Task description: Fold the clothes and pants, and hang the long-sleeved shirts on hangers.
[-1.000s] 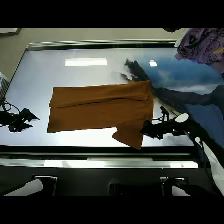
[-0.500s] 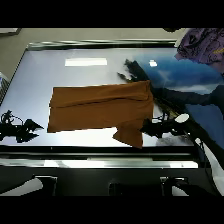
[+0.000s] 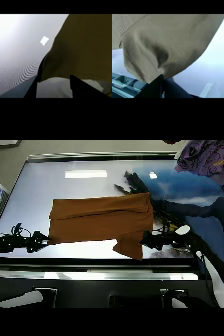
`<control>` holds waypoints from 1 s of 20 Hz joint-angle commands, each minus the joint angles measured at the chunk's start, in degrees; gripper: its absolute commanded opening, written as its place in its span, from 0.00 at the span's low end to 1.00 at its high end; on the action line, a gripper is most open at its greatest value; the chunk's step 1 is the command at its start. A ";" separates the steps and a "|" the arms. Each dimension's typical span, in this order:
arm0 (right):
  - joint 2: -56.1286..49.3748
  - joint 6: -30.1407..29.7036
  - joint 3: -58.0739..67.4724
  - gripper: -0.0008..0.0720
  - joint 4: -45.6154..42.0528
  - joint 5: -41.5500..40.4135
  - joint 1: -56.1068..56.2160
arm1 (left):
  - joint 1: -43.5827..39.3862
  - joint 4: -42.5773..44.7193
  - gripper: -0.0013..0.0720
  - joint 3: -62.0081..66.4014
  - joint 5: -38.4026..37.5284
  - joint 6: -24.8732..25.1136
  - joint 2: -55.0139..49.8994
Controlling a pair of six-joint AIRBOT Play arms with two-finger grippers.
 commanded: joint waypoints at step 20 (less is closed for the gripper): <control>33.94 17.51 0.57 0.04 -21.92 14.34 0.04 | -7.82 18.75 0.03 0.81 -3.13 -18.56 33.79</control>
